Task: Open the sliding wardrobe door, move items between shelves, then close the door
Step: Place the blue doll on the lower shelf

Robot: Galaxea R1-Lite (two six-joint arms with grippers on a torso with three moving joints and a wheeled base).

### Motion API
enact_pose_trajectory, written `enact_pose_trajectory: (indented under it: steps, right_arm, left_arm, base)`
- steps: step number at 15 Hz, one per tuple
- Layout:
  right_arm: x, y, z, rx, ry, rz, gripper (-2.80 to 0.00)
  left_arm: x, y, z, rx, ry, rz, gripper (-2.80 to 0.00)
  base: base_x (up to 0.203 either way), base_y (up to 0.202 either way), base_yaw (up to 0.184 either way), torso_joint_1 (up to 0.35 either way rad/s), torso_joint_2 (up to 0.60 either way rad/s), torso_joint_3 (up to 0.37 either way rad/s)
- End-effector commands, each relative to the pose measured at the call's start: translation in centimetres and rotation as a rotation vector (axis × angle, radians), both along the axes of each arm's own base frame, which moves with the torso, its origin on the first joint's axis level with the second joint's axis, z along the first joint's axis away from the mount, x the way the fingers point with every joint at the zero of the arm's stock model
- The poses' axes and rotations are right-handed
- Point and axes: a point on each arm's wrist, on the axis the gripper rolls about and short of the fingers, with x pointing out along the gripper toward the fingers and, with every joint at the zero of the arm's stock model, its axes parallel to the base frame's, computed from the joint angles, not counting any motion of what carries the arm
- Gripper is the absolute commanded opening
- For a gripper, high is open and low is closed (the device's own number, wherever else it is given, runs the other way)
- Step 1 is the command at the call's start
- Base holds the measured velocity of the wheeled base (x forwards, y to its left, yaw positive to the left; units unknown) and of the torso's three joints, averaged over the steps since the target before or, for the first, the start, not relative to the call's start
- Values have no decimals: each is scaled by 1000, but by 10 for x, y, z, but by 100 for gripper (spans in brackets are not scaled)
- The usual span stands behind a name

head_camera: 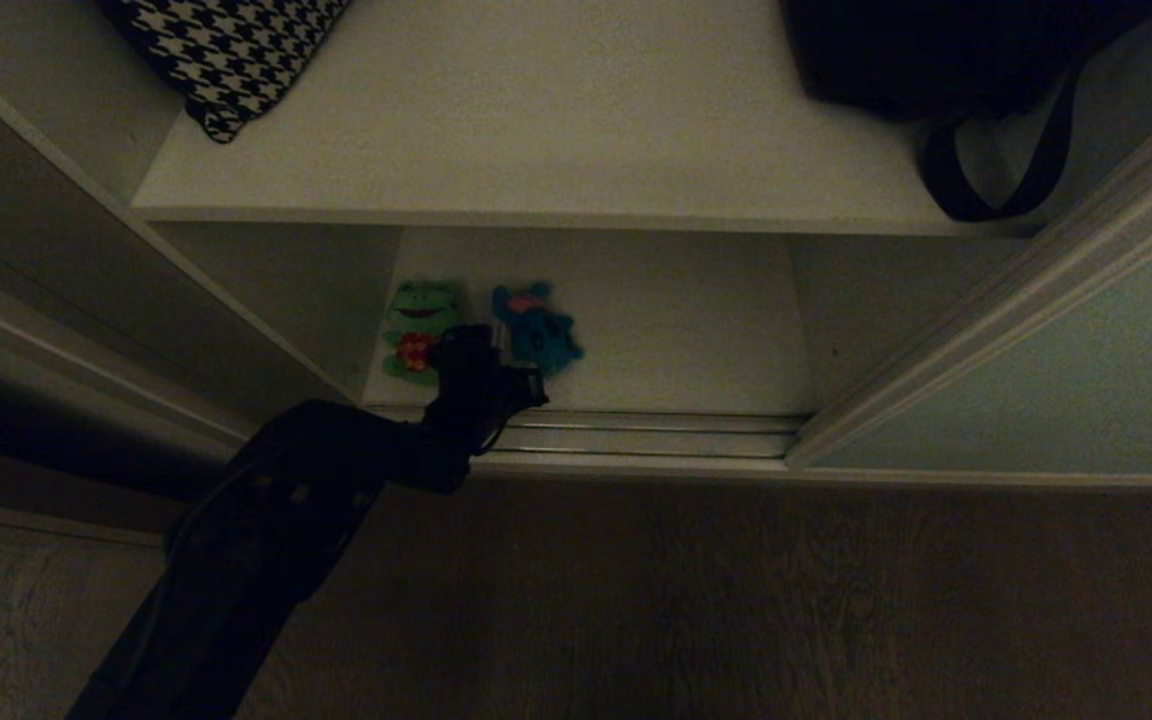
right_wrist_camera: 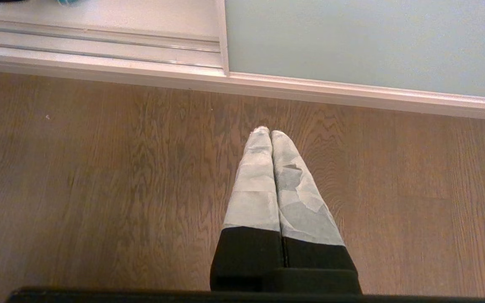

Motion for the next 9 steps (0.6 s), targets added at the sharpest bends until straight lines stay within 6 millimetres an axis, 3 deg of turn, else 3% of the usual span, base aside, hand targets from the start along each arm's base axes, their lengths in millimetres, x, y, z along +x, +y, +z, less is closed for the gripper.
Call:
enact_pose_trajectory:
  steps: [1, 4, 9]
  right_arm:
    - [0, 0, 0, -1, -4, 2, -280]
    - [0, 0, 0, -1, -4, 2, -280]
    - [0, 0, 0, -1, -4, 2, -280]
  left_arm:
    - [1, -1, -10, -13, -42, -1, -280]
    - [4, 6, -16, -17, -107, 12, -280]
    - [2, 15, 4, -67, -256, 85, -280]
  base:
    - [0, 0, 0, 0, 0, 0]
    - [0, 0, 0, 0, 0, 0]
    - [0, 0, 0, 0, 0, 0]
